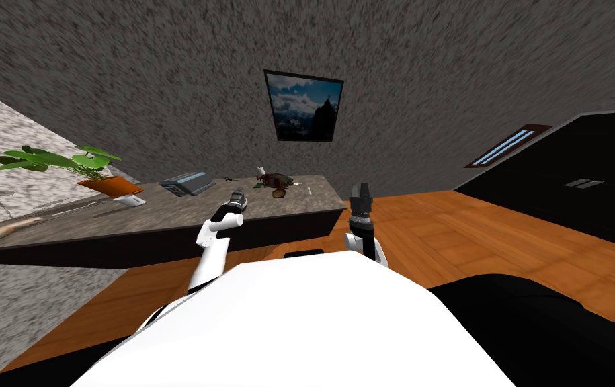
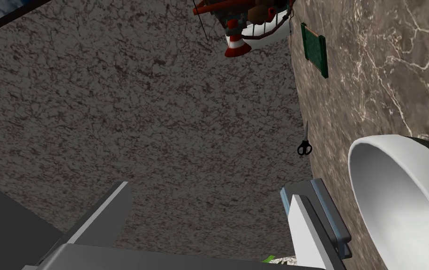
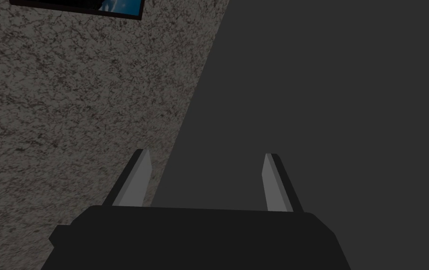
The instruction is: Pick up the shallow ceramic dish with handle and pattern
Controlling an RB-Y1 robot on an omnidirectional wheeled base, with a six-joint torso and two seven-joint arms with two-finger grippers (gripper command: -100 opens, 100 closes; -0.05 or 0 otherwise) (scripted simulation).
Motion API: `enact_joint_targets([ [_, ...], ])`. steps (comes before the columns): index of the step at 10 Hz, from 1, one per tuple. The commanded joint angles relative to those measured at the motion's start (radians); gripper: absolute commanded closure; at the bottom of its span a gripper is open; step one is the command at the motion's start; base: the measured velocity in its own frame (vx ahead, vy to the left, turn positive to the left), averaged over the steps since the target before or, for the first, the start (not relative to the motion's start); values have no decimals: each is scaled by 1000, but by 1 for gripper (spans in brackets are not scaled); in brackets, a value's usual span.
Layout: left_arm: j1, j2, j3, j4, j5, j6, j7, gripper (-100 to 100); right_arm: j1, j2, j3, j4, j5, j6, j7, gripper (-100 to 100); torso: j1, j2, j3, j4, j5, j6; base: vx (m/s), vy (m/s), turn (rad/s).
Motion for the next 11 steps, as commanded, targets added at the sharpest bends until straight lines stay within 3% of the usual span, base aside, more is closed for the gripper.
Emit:
enact_joint_targets([
  [1,-50,12,16,50,3,47,-10,-100,0,0,0,0,0,0,0,0,0,0,0,0,0,0,-6,-99,23],
  [2,-55,12,16,78,3,47,-10,-100,0,0,0,0,0,0,0,0,-1,0,0,0,0,0,6,-79,19],
  [3,-98,20,28,112,4,91,-18,-100,0,0,0,0,0,0,0,0,0,0,0,0,0,0,16,-86,33],
  [4,-101,20,28,140,4,91,-18,-100,0,0,0,0,0,0,0,0,-1,-1,-1,0,0,0,17,-72,15],
  [5,-147,27,39,175,5,133,-24,-100,0,0,0,0,0,0,0,0,0,-1,-1,0,0,0,19,-81,27],
  [6,-147,27,39,199,5,133,-24,-100,0,0,0,0,0,0,0,0,0,-2,-1,0,0,0,16,-66,20],
  [9,-235,40,56,296,7,213,-35,-100,0,0,0,0,0,0,0,0,0,-1,-1,0,0,0,17,-78,33],
  [10,-240,40,56,320,7,213,-35,-100,0,0,0,0,0,0,0,0,0,-2,-1,0,0,0,29,-63,21],
  [11,-286,45,62,366,8,250,-40,-100,0,0,0,0,0,0,0,0,1,-2,-1,0,0,0,34,-76,36],
])
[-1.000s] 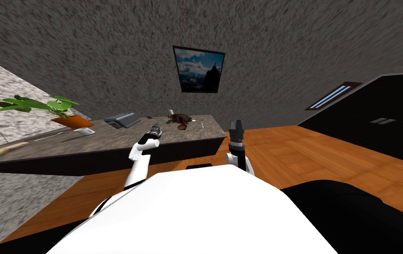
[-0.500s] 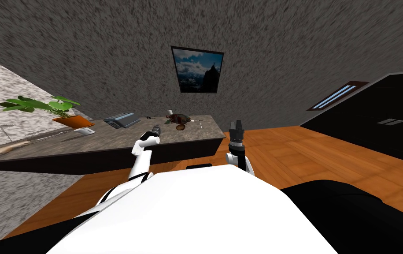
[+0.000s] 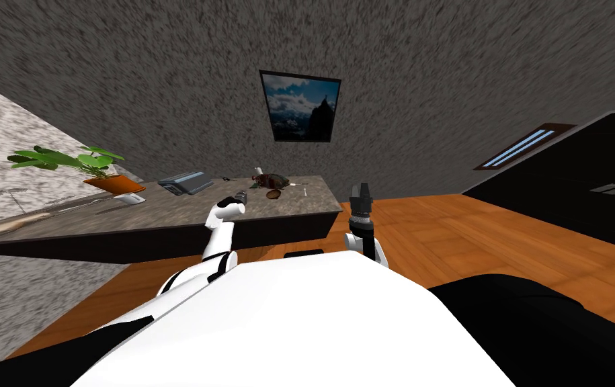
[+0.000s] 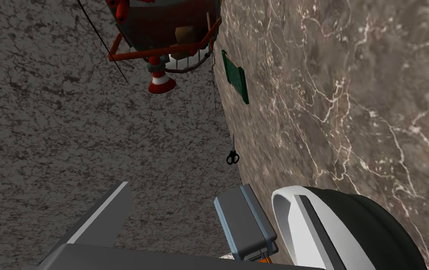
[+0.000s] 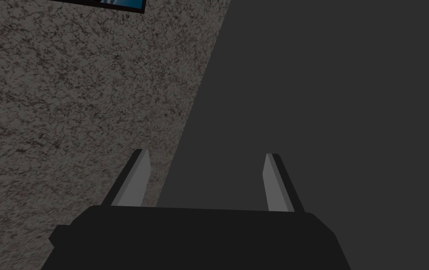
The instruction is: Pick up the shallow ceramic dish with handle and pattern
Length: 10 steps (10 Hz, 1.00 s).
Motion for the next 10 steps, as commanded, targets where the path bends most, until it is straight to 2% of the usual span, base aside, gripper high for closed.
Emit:
enact_joint_targets([
  [1,-25,4,3,46,1,22,-3,-100,0,0,0,0,0,0,0,0,0,0,0,0,0,0,23,-69,25],
  [2,-70,9,7,81,2,58,-6,-100,0,0,0,0,0,0,0,0,1,0,0,0,0,0,37,-67,51],
  [3,-71,9,7,106,2,58,-6,-100,0,0,0,0,0,0,0,0,1,0,0,0,0,0,37,-60,21],
  [4,-115,13,10,138,3,93,-9,-100,0,0,0,0,0,0,0,0,1,0,0,0,0,0,33,-66,36],
  [5,-115,13,10,165,3,93,-9,-100,0,0,0,0,0,0,0,0,1,0,0,0,0,0,33,-58,26],
  [6,-115,13,10,166,3,93,-9,-100,0,0,0,0,0,0,0,0,1,0,0,0,0,0,14,-26,3],
  [7,-159,16,12,199,3,126,-11,-100,0,0,0,0,0,0,0,0,3,1,0,0,1,0,25,-40,43],
  [8,-159,16,12,224,3,126,-11,-100,0,0,0,0,0,0,0,0,3,1,0,0,0,0,33,-40,30],
  [9,-198,20,13,248,4,157,-12,-100,0,0,0,0,0,0,0,0,3,0,0,0,1,0,41,-62,52],
  [10,-201,20,13,277,4,157,-12,-100,0,0,0,0,0,0,0,0,1,0,0,0,0,0,39,-58,23],
])
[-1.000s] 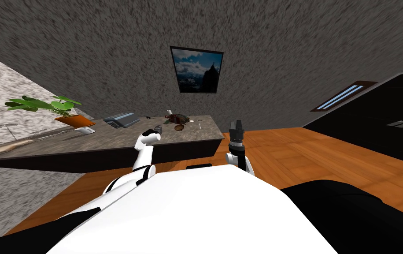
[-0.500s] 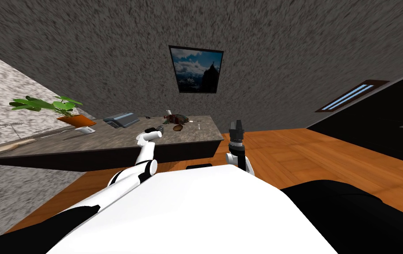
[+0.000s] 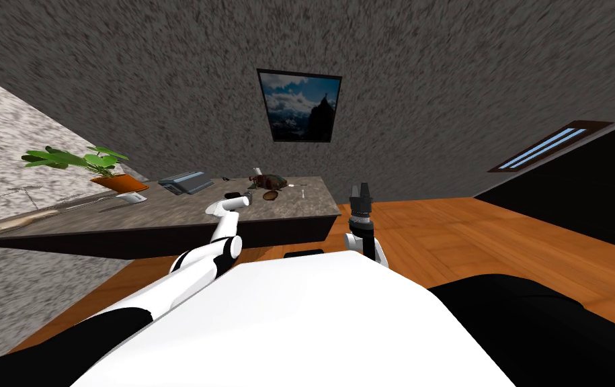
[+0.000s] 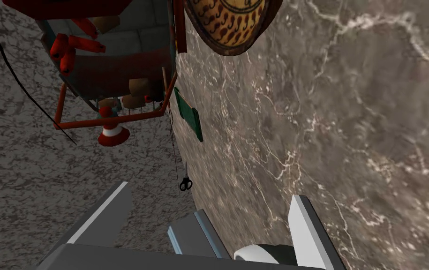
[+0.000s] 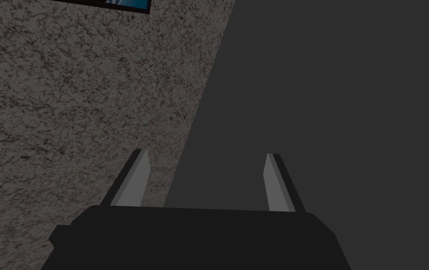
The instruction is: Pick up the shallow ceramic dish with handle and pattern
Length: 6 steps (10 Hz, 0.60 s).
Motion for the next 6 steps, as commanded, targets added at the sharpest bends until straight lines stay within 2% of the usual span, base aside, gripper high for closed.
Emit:
enact_joint_targets([
  [1,-42,4,0,50,5,33,-3,-100,0,0,0,0,0,0,0,0,0,0,0,0,0,0,46,-65,38],
  [2,-42,4,0,75,5,33,-3,-100,0,0,0,0,0,0,0,0,-1,0,0,0,0,0,35,-52,28],
  [3,-80,7,-1,102,5,61,-3,-100,0,0,0,0,0,0,0,0,0,0,0,0,0,0,41,-48,48],
  [4,-80,7,-1,128,5,61,-3,-100,0,0,0,0,0,0,0,0,0,0,0,0,0,0,40,-41,25],
  [5,-116,9,-4,174,6,86,-3,-100,0,0,0,0,0,0,0,0,1,0,0,0,0,0,39,-44,46],
  [6,-116,9,-4,179,6,86,-3,-100,0,0,0,0,0,0,0,0,1,0,0,0,0,0,35,-42,25],
])
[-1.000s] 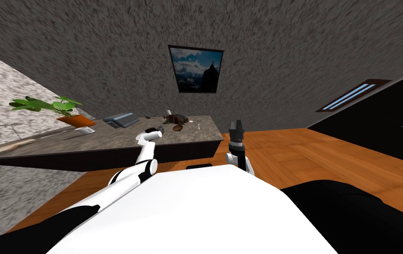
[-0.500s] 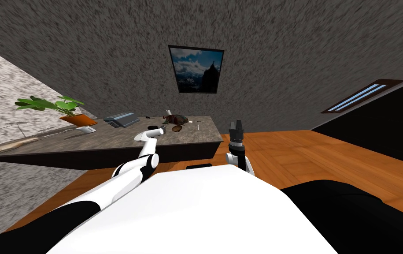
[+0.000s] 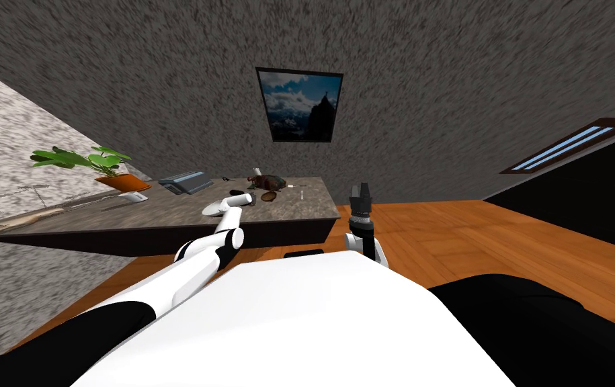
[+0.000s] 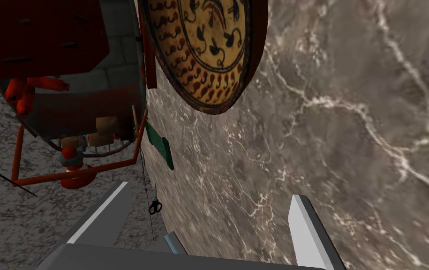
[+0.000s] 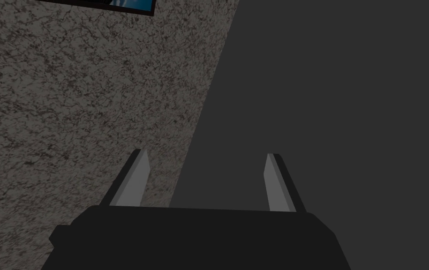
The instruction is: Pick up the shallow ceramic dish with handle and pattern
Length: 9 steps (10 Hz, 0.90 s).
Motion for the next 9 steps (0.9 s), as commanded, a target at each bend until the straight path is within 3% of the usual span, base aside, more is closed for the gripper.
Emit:
enact_joint_targets([
  [1,-37,0,-3,50,-1,29,2,-100,0,0,0,0,0,0,0,0,0,0,0,0,0,0,46,-46,40],
  [4,-68,1,-7,98,-1,50,3,-100,0,0,0,0,0,0,0,0,-1,-1,0,0,0,0,45,-42,33],
  [7,-141,-1,-18,200,-1,99,8,-100,0,0,0,0,0,0,0,0,0,-2,-1,0,0,0,65,-46,51],
  [9,-158,-2,-22,240,-1,111,9,-100,0,0,0,0,0,0,0,0,0,-1,-1,0,0,0,36,-30,23],
])
